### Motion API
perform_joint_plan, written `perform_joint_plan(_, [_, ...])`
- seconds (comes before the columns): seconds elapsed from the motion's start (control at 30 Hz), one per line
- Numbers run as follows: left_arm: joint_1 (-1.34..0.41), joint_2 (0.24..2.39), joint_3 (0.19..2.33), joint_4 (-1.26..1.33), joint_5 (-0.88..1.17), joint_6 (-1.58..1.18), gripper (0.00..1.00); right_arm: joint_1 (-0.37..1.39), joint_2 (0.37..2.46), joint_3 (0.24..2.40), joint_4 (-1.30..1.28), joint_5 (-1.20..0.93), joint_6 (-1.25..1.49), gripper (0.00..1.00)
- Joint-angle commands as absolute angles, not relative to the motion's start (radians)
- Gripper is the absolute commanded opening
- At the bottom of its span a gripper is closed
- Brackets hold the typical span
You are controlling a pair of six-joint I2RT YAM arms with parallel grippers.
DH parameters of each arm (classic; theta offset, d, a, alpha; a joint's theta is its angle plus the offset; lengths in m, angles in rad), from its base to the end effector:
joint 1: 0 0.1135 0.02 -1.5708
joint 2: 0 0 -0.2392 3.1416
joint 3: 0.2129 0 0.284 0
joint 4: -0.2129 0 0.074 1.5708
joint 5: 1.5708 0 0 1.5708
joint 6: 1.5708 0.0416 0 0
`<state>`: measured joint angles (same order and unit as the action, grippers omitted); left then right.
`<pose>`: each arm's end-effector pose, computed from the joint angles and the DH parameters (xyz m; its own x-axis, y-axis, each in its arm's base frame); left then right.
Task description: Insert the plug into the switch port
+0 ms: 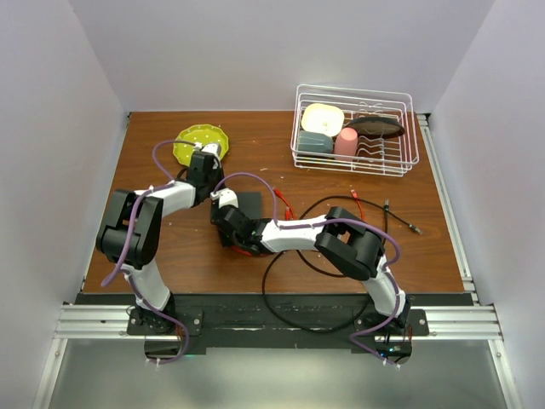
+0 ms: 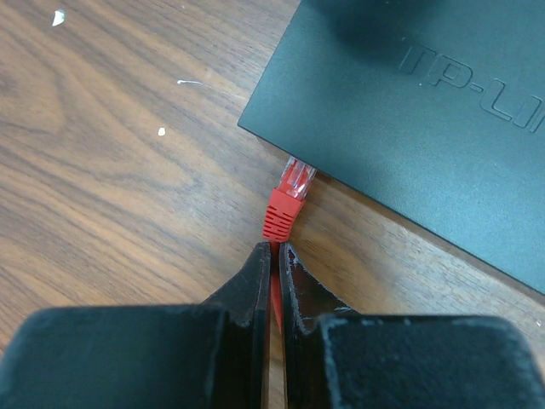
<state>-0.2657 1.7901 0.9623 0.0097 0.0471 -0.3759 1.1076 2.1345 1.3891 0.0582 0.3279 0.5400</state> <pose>0.3691 -0.1025 0.0988 -0.7628 -0.1725 -0.6233 0.0144 0.9590 -0.2829 0.2265 0.4236 0.0996 -0.6214 -0.1548 -0.7681 -0.4853 0.8456 0.2222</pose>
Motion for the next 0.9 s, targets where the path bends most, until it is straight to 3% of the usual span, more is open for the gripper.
perform_joint_plan(0.0, [-0.313, 1.815, 0.867, -0.370, 0.101, -0.393, 0.00, 1.015, 2.085, 1.385, 0.071, 0.632, 0.528, 0.00])
perform_joint_plan(0.63, [-0.330, 1.801, 0.868, -0.383, 0.043, -0.402, 0.00, 1.011, 2.068, 1.376, 0.063, 0.558, 0.537, 0.00])
perform_joint_plan(0.7, [-0.328, 1.812, 0.879, -0.388, 0.023, -0.402, 0.00, 1.012, 2.036, 1.333, 0.072, 0.525, 0.534, 0.03])
perform_joint_plan(0.77, [-0.321, 1.822, 0.887, -0.400, -0.026, -0.406, 0.00, 1.012, 2.014, 1.290, 0.074, 0.502, 0.537, 0.17])
perform_joint_plan(0.87, [-0.295, 1.827, 0.893, -0.402, -0.051, -0.410, 0.00, 1.012, 1.977, 1.247, 0.057, 0.479, 0.548, 0.26])
